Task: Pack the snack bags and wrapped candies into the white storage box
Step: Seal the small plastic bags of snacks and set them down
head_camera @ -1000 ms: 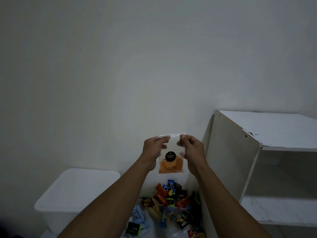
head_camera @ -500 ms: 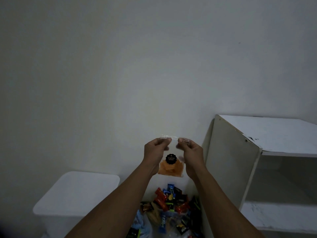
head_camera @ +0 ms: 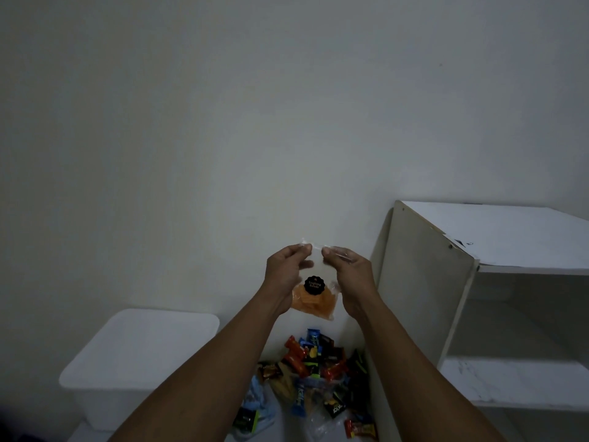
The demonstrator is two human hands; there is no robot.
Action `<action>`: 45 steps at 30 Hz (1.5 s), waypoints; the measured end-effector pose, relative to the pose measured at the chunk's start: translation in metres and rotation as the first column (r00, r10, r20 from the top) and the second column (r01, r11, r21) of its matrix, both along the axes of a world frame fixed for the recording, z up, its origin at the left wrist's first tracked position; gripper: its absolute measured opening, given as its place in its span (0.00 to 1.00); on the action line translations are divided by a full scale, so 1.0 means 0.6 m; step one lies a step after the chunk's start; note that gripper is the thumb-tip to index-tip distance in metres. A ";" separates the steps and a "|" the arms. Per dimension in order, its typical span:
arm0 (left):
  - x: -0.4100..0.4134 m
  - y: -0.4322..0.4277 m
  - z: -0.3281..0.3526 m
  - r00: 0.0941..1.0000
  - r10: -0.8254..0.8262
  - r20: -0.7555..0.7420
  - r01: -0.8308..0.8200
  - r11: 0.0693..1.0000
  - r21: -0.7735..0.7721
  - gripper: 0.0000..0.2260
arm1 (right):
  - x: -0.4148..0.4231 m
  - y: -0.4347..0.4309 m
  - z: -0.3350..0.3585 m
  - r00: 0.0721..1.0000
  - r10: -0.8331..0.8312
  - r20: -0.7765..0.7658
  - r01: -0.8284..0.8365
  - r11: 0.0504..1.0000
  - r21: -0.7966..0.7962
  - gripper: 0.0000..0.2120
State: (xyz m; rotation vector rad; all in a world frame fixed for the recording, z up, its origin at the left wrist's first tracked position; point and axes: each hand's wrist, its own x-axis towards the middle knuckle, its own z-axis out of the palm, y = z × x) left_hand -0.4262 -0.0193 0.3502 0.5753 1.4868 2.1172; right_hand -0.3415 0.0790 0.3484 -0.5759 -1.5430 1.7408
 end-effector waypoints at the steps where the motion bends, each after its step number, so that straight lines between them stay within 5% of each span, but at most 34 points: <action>1: 0.000 -0.001 -0.001 1.000 -0.008 -0.017 0.008 1.000 -0.006 0.02 | 0.001 0.001 0.000 1.000 0.012 0.004 -0.012 1.000 0.011 0.09; 12: -0.004 0.002 -0.007 0.997 -0.012 -0.078 0.009 0.999 -0.039 0.03 | -0.004 -0.003 -0.008 0.997 0.075 0.013 -0.076 0.996 0.041 0.10; 21: -0.008 -0.001 -0.003 0.995 0.037 0.091 -0.044 0.996 0.073 0.03 | -0.008 -0.004 -0.007 1.000 0.024 -0.019 -0.025 0.999 -0.035 0.09; 31: -0.005 0.004 0.005 0.992 0.102 -0.079 -0.105 0.994 -0.033 0.09 | -0.007 -0.007 -0.003 0.998 0.053 0.024 -0.054 0.998 0.034 0.08; 45: -0.011 -0.012 0.002 0.988 -0.069 -0.135 0.053 0.992 -0.118 0.04 | -0.002 -0.004 -0.004 0.993 0.094 0.069 -0.101 0.989 0.109 0.08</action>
